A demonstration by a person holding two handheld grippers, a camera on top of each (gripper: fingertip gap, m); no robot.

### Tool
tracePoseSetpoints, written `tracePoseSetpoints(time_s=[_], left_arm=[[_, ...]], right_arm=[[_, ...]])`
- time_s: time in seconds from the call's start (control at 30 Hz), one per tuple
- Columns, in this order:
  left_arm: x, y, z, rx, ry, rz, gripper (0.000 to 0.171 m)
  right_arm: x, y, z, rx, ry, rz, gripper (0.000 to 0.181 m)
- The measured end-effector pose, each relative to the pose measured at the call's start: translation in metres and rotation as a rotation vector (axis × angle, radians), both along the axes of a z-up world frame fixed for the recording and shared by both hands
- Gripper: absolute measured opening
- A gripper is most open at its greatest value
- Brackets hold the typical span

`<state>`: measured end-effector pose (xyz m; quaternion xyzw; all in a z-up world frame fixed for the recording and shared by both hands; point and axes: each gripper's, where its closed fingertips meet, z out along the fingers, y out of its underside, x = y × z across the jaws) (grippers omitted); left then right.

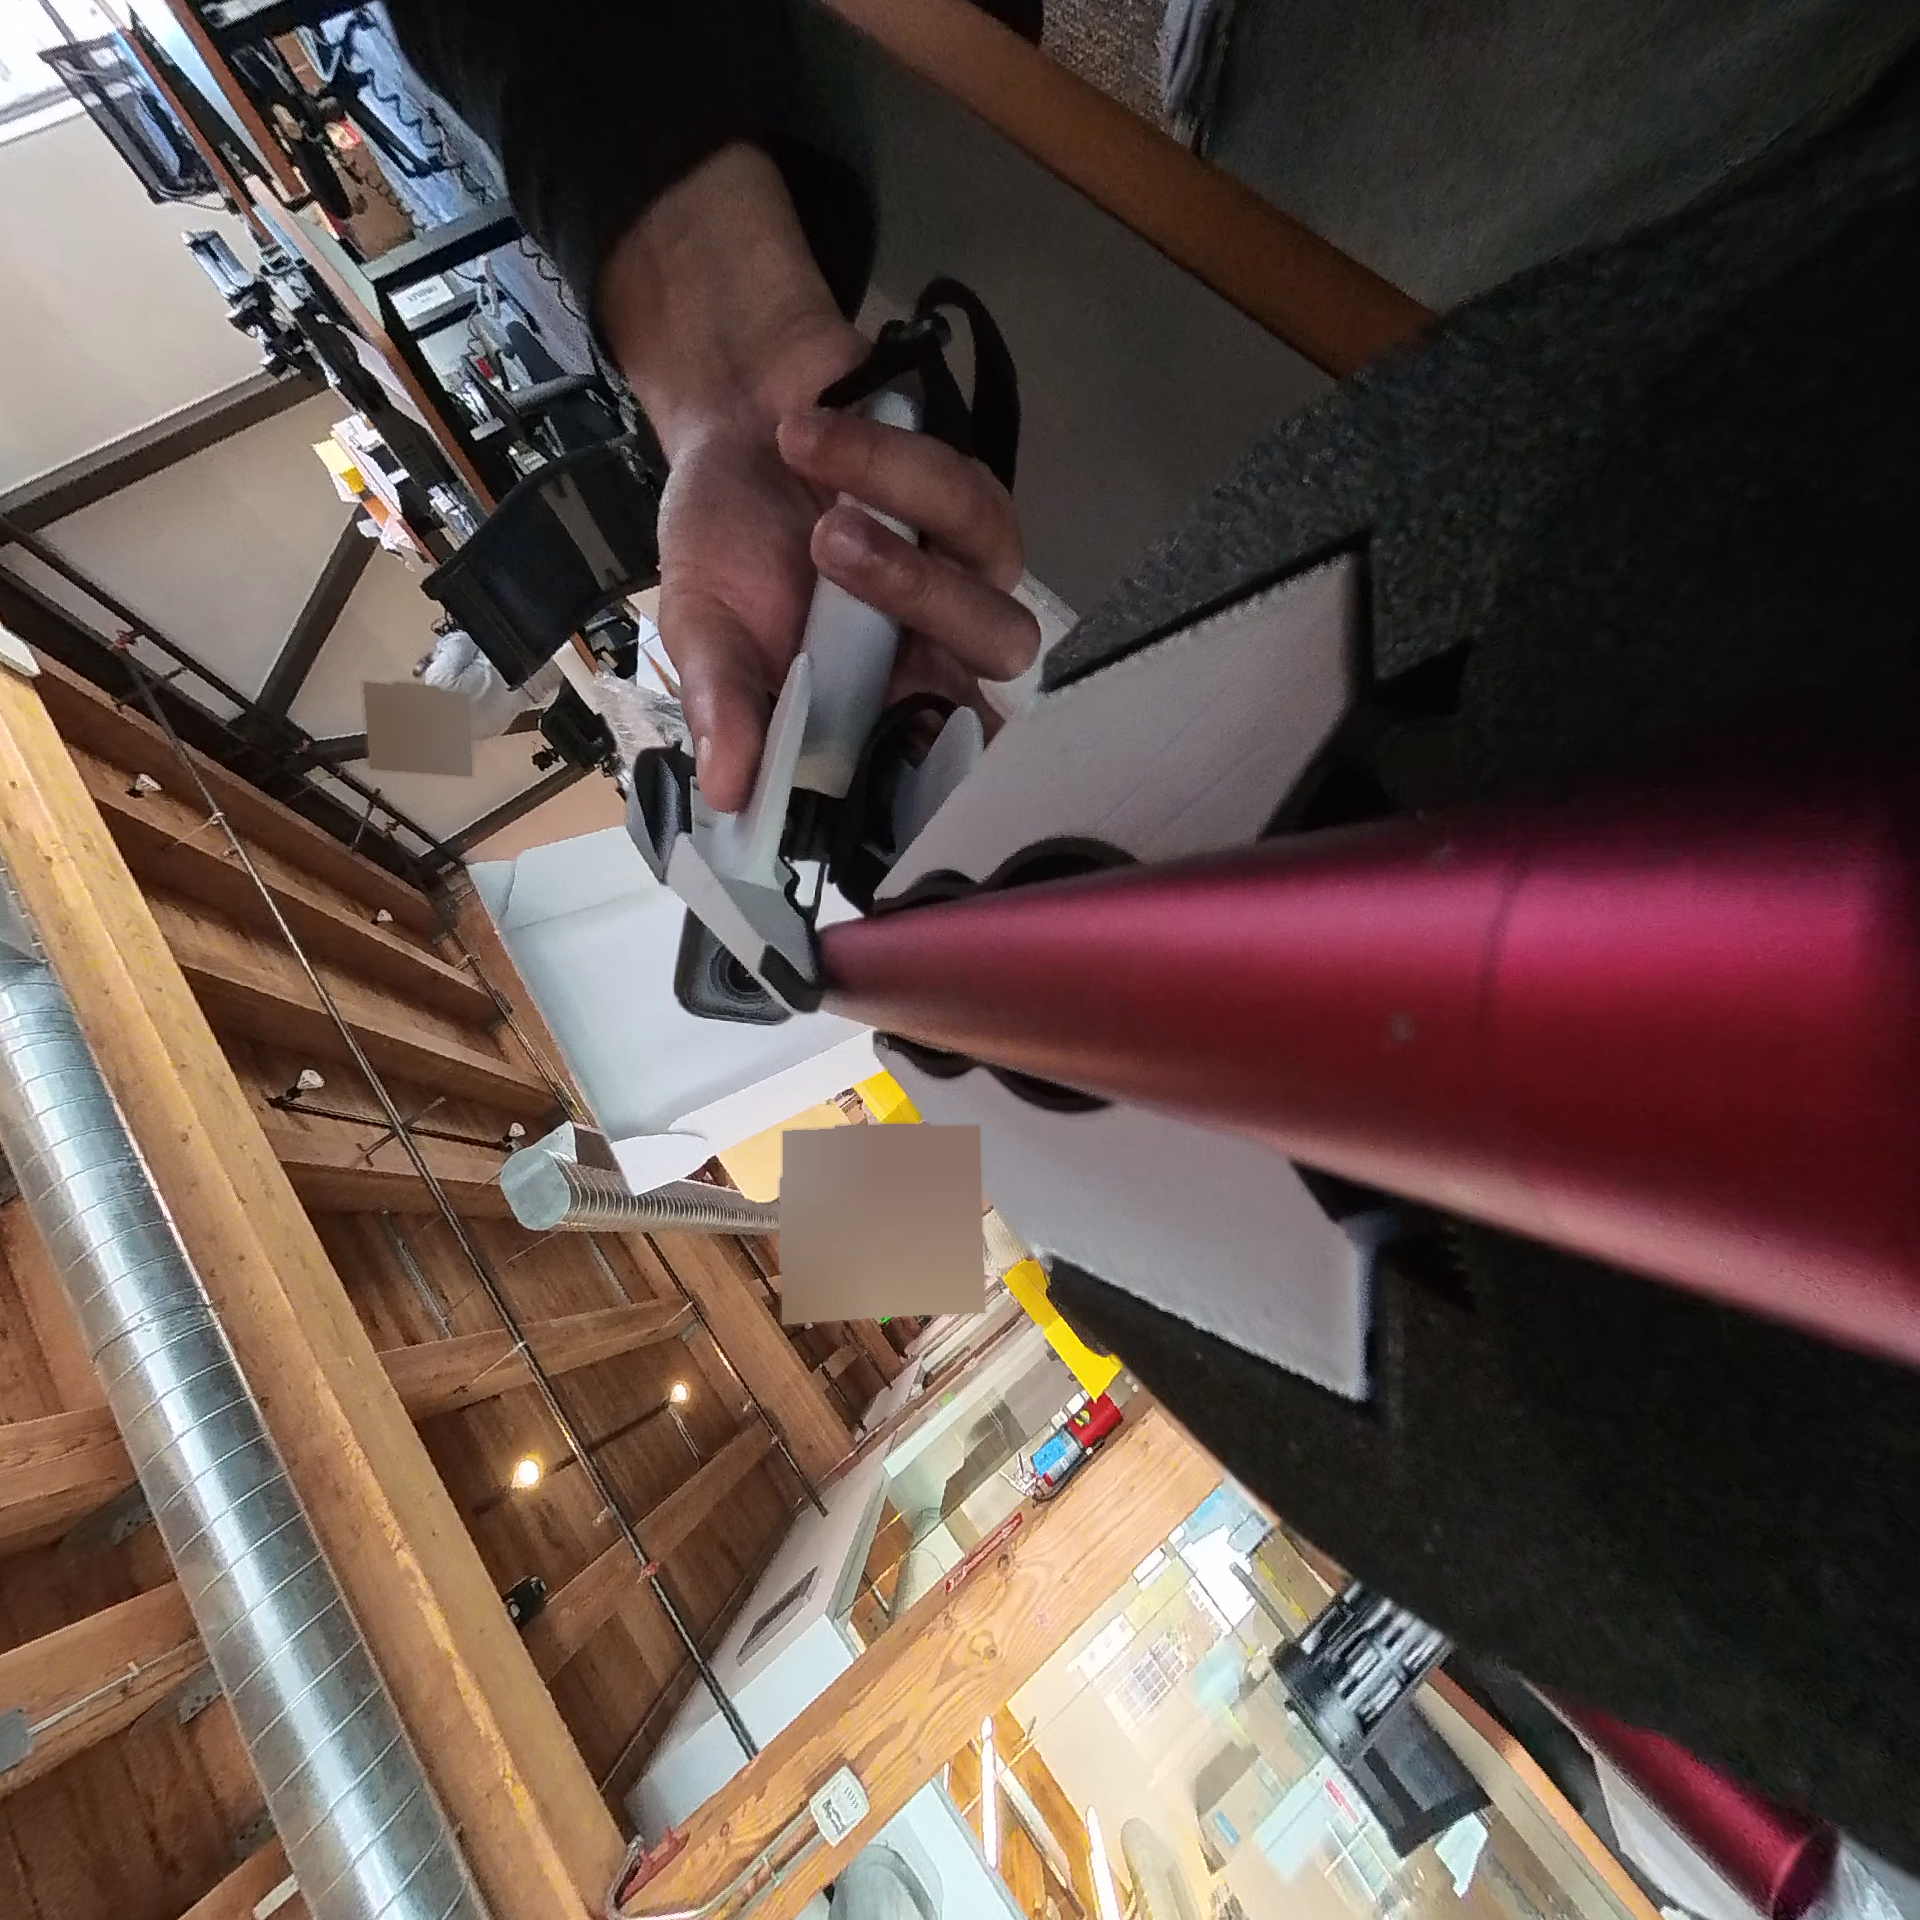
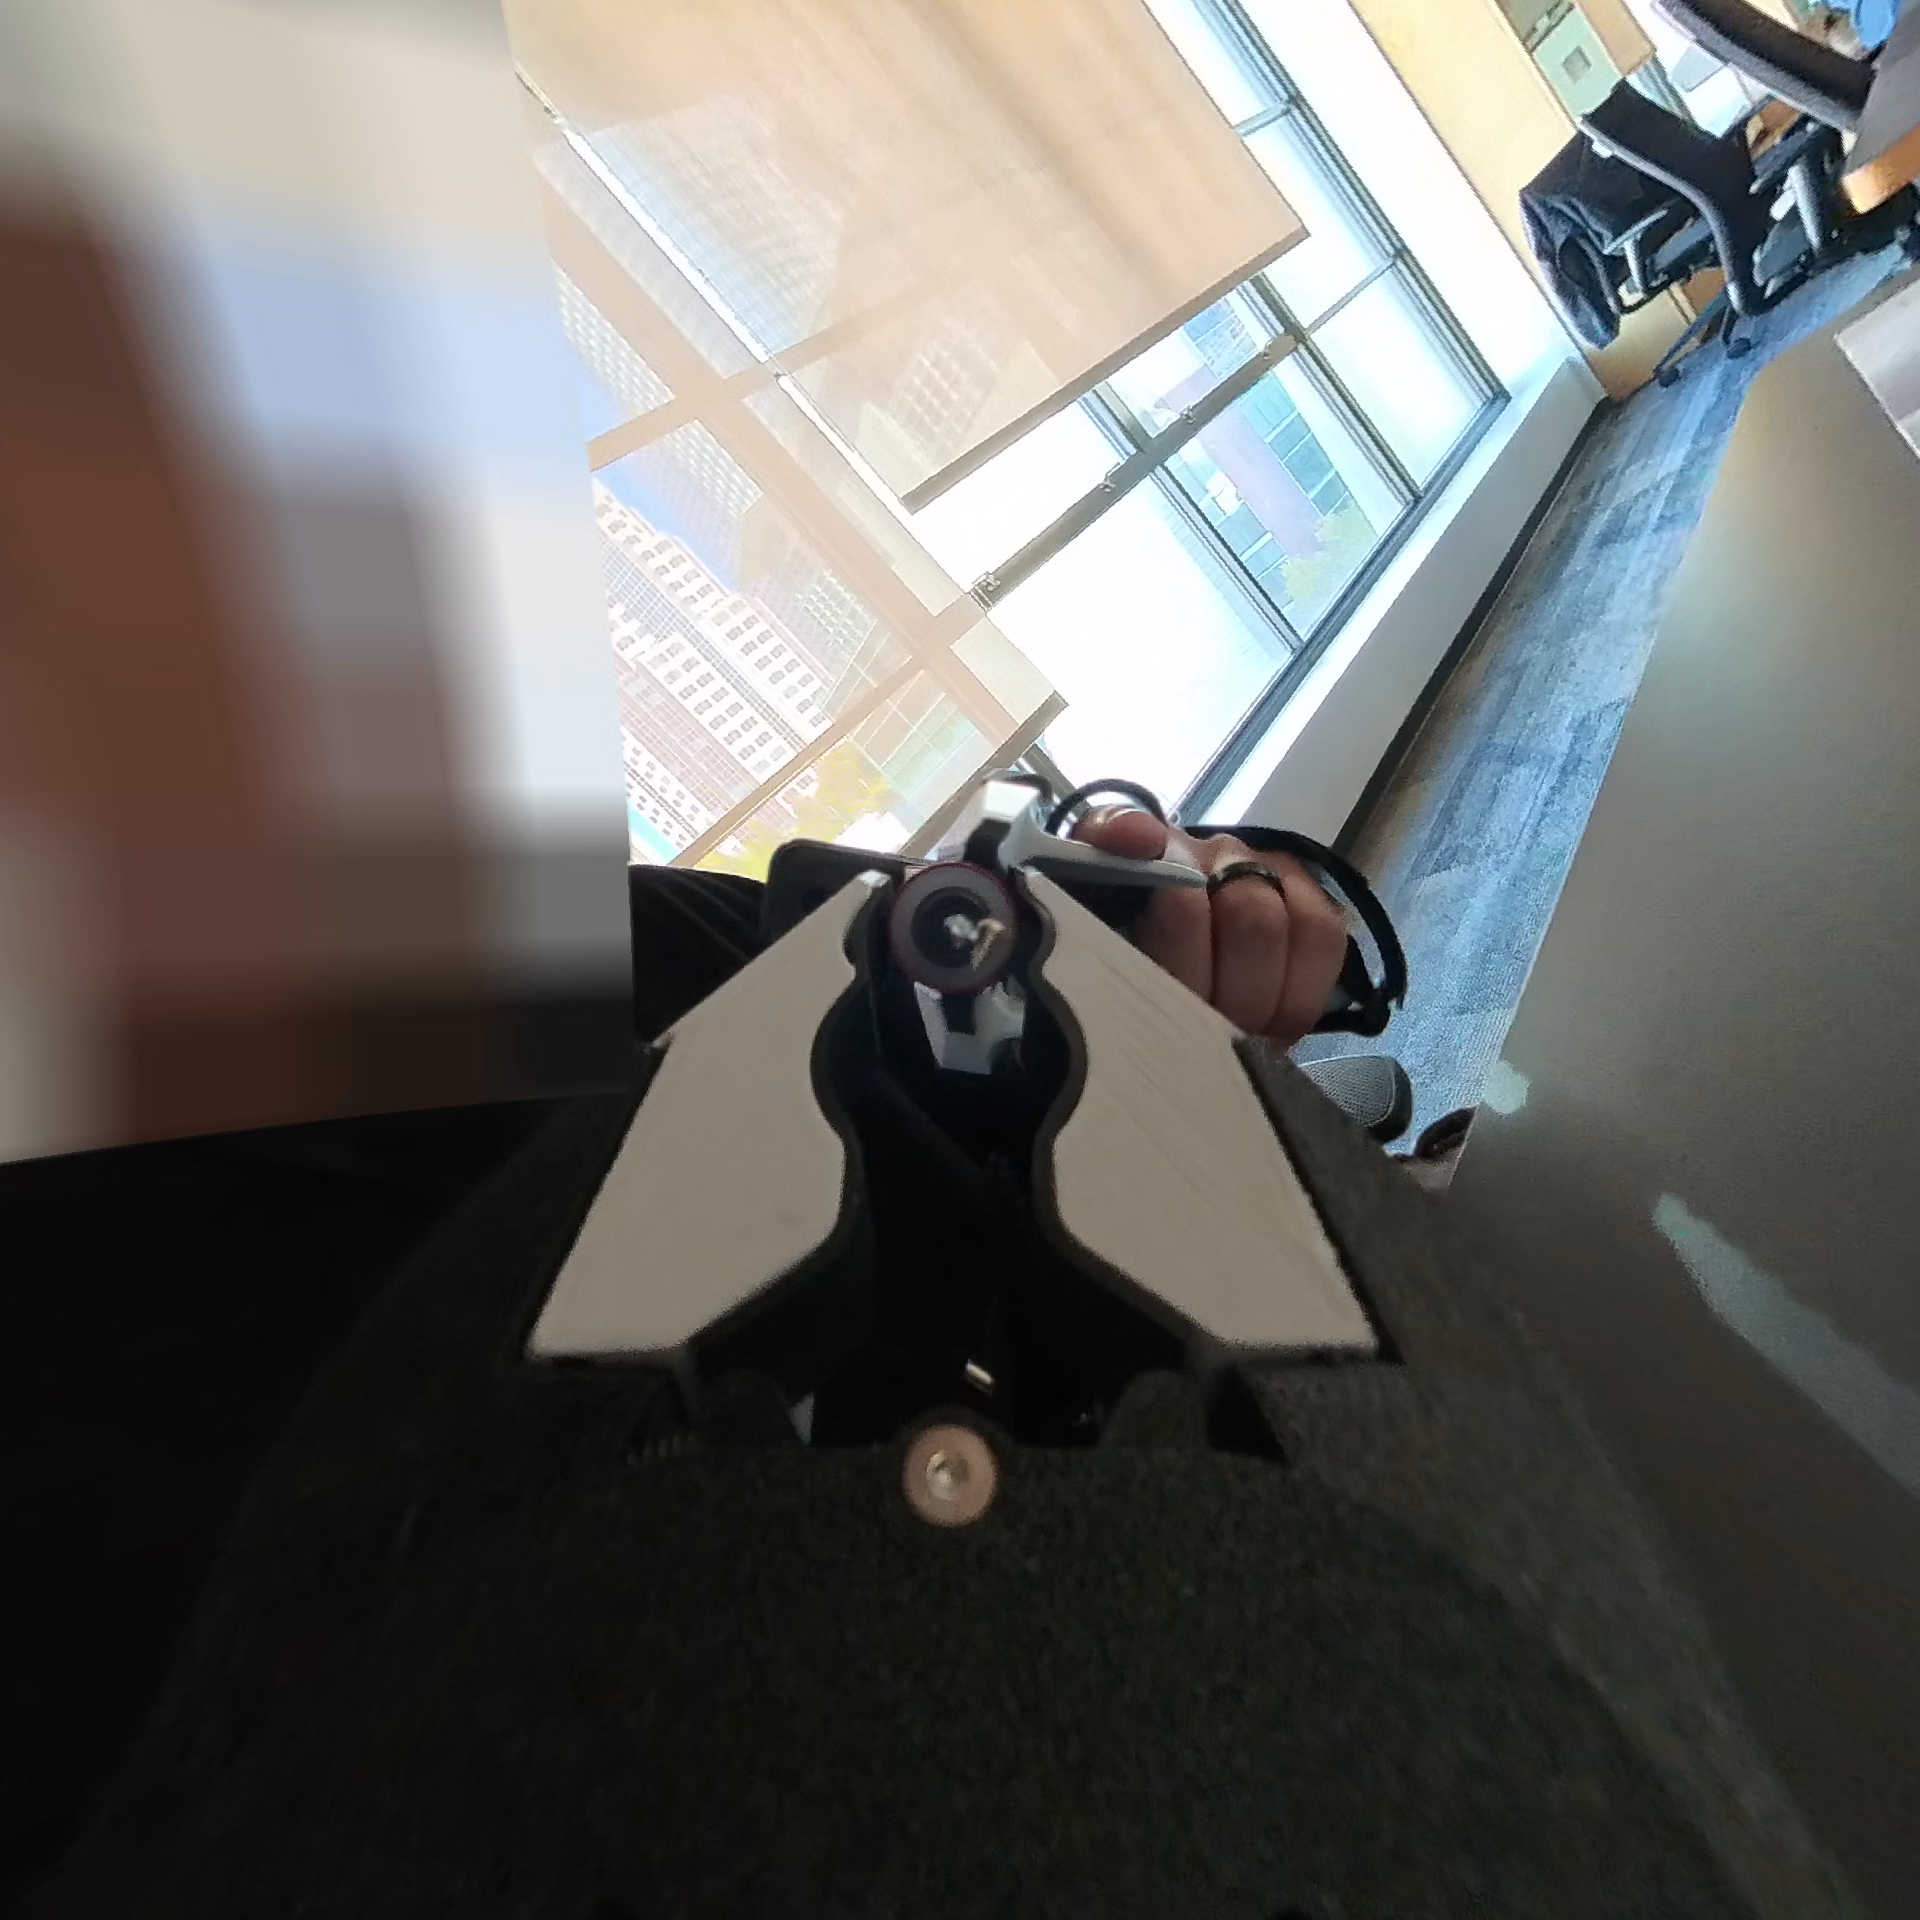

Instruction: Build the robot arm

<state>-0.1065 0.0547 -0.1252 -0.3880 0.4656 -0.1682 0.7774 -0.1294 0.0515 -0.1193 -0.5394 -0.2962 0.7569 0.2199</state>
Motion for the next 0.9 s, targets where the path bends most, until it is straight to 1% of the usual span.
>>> tracePoseSetpoints(time_s=[0.13, 0.3, 0.43, 0.5, 0.57, 0.6, 0.67, 0.73, 0.83, 0.9], left_arm=[[0.001, -0.002, 0.002, -0.05, -0.015, -0.03, 0.02], [-0.001, -0.004, 0.001, -0.014, -0.006, -0.001, 0.02], [-0.004, -0.005, 0.004, -0.014, -0.029, 0.002, 0.02], [-0.006, -0.005, 0.007, -0.028, -0.052, -0.001, 0.02], [-0.01, -0.002, 0.007, -0.059, -0.072, -0.015, 0.021], [-0.012, 0.001, 0.008, -0.088, -0.091, -0.023, 0.021], [-0.016, 0.008, 0.008, -0.166, -0.127, -0.05, 0.021], [-0.021, 0.016, 0.009, -0.236, -0.175, -0.062, 0.021], [-0.024, 0.033, -0.001, -0.373, -0.182, -0.073, 0.02], [-0.032, 0.046, -0.012, -0.478, -0.189, -0.043, 0.02]], right_arm=[[0.001, -0.002, 0.002, 0.031, 0.007, -0.002, 0.021], [0.0, -0.004, 0.001, 0.034, -0.015, 0.007, 0.022], [0.0, -0.002, 0.003, 0.088, -0.021, -0.044, 0.025], [0.006, 0.005, 0.003, 0.115, -0.044, -0.081, 0.032], [0.014, 0.016, 0.001, 0.146, -0.079, -0.128, 0.034], [0.018, 0.022, -0.001, 0.174, -0.106, -0.157, 0.035], [0.028, 0.031, -0.011, 0.271, -0.221, -0.212, 0.039], [0.042, 0.049, -0.021, 0.374, -0.334, -0.321, 0.037], [0.062, 0.076, -0.037, 0.495, -0.495, -0.455, 0.035], [0.076, 0.084, -0.037, 0.584, -0.576, -0.504, 0.034]])
